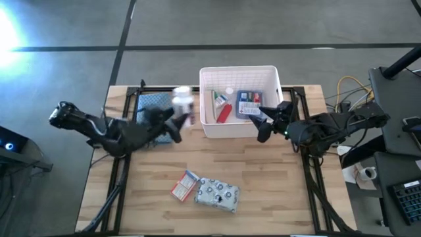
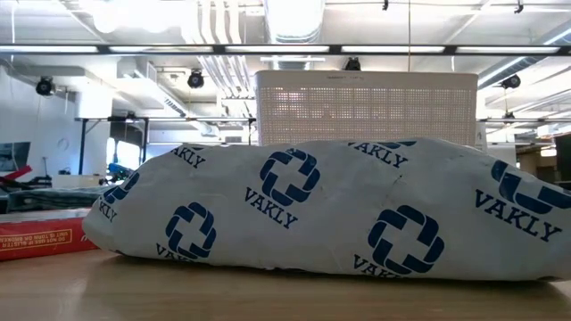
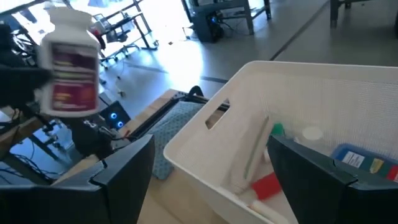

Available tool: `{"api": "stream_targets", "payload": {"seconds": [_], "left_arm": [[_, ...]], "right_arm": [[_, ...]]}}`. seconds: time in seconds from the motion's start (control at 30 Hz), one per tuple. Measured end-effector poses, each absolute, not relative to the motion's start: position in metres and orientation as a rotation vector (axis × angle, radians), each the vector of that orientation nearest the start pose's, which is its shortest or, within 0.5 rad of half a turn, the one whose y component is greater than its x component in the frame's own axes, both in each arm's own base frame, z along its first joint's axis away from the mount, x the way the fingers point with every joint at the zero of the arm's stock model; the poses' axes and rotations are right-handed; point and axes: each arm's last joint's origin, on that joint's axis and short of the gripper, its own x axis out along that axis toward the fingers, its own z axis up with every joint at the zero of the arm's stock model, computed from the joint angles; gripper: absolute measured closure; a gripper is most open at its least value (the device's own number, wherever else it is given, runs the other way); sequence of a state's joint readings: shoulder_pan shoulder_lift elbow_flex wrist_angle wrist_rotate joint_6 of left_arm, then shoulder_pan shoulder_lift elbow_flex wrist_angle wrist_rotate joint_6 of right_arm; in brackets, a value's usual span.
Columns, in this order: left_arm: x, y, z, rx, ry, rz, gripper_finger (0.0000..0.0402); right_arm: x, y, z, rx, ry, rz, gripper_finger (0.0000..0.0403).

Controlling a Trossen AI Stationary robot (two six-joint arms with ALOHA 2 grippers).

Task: Pick & place medical supplies in basket/bin
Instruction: Put the white pill bottle into the white bin, then put the medicine box into the white bin

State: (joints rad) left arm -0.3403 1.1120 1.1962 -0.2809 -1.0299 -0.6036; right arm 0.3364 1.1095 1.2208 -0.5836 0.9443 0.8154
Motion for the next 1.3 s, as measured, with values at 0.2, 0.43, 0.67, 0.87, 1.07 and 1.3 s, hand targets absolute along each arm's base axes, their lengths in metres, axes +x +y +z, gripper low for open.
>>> {"api": "stream_targets", "payload": {"seconds": [0.2, 0.43, 0.67, 0.87, 1.07, 1.3], "left_arm": [[0.254, -0.006, 0.407, -0.214, -0.001, 0.511, 0.0160], [0.284, 0.078, 0.373, -0.343, 0.178, 0.331, 0.0160], [0.310, 0.133, 0.334, -0.709, 0.333, 0.078, 0.0159], [0.330, 0.146, 0.352, -0.614, 0.291, 0.157, 0.0116], [0.326, 0.148, 0.389, -0.410, 0.368, 0.270, 0.0061], [0.293, 0.122, 0.422, -0.320, 0.642, 0.244, 0.0054]], "right_arm": [[0.214, 0.053, 0.385, 0.529, 0.119, -0.697, 0.0101], [0.218, 0.067, 0.379, 0.574, 0.135, -0.656, 0.0101], [0.227, 0.076, 0.370, 0.609, 0.150, -0.658, 0.0101], [0.233, 0.080, 0.364, 0.630, 0.156, -0.666, 0.0101], [0.234, 0.082, 0.363, 0.628, 0.159, -0.667, 0.0101], [0.233, 0.081, 0.363, 0.611, 0.165, -0.674, 0.0101]]}}
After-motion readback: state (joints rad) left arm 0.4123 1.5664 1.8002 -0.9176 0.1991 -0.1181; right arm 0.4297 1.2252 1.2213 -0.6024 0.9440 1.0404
